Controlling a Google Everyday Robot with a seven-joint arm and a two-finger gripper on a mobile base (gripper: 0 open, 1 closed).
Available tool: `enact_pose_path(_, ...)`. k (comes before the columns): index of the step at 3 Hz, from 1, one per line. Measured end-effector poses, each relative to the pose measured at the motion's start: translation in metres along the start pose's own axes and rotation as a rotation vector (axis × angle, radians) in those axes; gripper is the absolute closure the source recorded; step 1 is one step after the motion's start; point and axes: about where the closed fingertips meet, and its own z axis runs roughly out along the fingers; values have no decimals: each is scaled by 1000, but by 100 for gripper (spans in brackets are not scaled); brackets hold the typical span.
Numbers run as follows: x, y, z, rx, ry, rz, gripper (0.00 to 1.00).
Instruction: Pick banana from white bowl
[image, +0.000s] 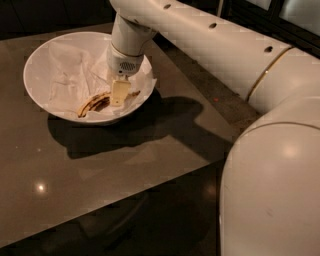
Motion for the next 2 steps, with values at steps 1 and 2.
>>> enact_pose_path(1,1,5,8,-23,-14,10,43)
enact_pose_path(2,4,7,15,-40,-27,22,62)
